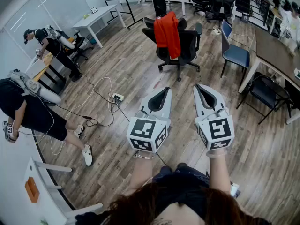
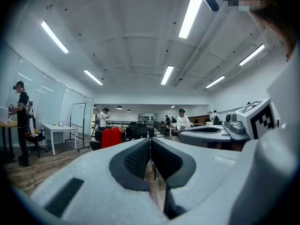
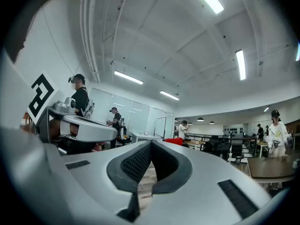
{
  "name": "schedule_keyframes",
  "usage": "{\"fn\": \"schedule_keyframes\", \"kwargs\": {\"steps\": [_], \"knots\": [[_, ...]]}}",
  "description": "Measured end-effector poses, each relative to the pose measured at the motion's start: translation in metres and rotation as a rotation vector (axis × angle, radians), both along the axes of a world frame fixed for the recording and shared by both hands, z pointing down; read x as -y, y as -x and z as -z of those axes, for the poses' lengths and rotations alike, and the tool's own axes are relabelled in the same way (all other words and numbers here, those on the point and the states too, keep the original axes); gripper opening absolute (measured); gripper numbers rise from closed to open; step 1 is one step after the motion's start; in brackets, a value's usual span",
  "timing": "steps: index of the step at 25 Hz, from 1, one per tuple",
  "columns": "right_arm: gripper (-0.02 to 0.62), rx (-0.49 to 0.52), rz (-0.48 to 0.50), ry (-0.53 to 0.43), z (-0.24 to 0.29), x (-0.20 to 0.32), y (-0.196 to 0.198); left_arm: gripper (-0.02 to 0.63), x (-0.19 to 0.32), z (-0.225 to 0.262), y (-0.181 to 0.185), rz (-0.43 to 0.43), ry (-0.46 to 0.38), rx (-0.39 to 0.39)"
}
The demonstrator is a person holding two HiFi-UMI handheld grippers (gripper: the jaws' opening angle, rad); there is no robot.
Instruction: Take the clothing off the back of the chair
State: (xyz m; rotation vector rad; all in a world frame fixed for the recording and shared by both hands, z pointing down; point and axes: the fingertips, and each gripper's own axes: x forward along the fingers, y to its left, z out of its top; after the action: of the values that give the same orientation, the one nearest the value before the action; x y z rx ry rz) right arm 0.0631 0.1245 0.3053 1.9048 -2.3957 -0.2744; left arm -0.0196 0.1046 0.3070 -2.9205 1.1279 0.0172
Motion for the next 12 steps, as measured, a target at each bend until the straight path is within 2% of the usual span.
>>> {"fn": "schedule_keyframes", "kwargs": {"steps": [12], "knots": [[-0.005, 0.009, 0.042, -0.028, 0.004, 0.020, -0.024, 0.020, 0.017, -0.001, -0.025, 0.032, 0.003, -0.001]]}}
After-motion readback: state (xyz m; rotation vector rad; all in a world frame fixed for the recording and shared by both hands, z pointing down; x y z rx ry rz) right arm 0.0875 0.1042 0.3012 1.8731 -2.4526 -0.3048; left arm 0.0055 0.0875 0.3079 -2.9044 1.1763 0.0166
